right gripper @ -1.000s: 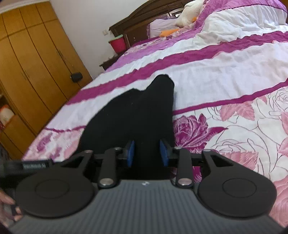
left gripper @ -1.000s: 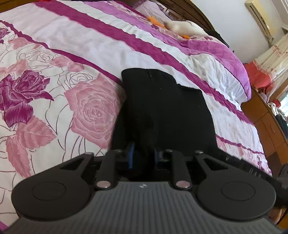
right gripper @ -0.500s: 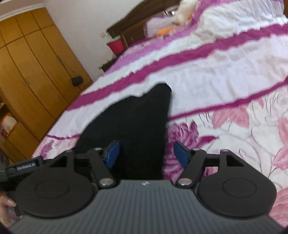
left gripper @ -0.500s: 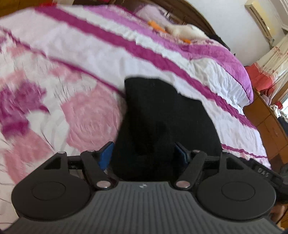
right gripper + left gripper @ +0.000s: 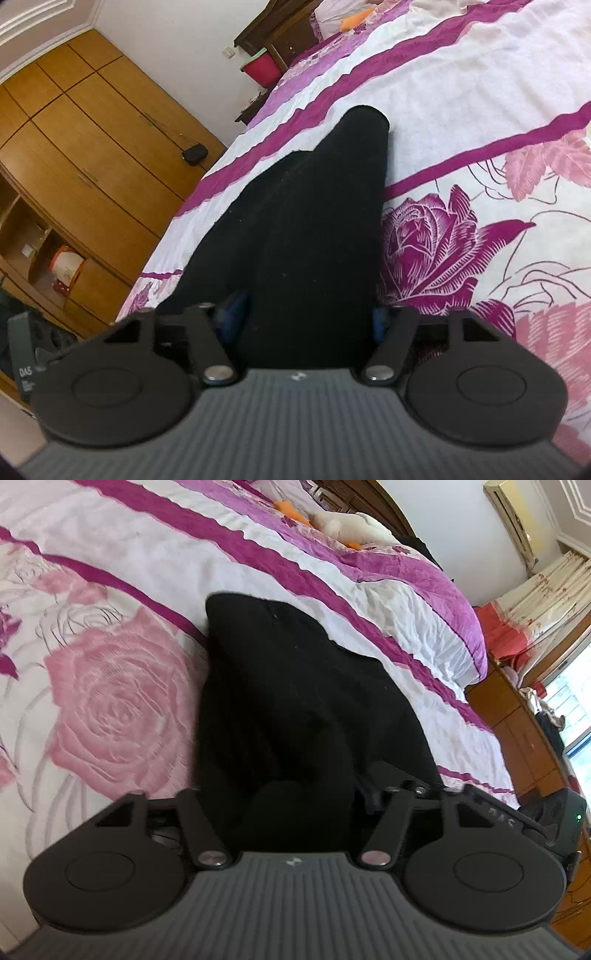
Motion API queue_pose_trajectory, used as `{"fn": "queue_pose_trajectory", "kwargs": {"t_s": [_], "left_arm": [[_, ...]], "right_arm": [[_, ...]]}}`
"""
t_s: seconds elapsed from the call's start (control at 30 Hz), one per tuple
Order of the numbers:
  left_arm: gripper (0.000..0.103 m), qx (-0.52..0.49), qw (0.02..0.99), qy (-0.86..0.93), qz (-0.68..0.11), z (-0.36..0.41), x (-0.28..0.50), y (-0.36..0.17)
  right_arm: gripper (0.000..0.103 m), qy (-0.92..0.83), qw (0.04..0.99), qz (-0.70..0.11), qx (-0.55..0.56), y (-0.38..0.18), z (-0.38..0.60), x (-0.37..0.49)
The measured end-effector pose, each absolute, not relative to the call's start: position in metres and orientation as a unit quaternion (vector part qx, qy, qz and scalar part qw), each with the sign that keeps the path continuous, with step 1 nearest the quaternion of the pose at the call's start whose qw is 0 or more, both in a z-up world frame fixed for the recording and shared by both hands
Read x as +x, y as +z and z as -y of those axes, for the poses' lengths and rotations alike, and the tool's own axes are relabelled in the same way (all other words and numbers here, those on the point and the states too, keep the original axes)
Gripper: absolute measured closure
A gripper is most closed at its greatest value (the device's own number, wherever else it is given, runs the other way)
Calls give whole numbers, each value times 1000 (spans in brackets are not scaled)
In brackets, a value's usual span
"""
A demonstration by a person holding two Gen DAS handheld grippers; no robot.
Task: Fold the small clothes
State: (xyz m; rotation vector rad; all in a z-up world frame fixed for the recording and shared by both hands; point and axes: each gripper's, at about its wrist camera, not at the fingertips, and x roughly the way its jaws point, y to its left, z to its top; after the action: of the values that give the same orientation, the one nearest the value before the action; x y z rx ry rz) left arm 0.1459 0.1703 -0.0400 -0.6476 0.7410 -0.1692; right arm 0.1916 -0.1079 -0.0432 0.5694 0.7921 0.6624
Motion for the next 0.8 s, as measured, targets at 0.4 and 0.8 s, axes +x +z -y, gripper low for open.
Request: {"fn": "queue_pose_trajectory", "kwargs": {"t_s": [0.4,0.8], "left_arm": [[56,-351,856,-131,-357,-153,116,-16],[56,-305,852,-175,-388,-70,35,3]], "right_arm": [[63,295,854,-352,246,7,134,143],[63,247,863,-377,228,17,208,50]]}}
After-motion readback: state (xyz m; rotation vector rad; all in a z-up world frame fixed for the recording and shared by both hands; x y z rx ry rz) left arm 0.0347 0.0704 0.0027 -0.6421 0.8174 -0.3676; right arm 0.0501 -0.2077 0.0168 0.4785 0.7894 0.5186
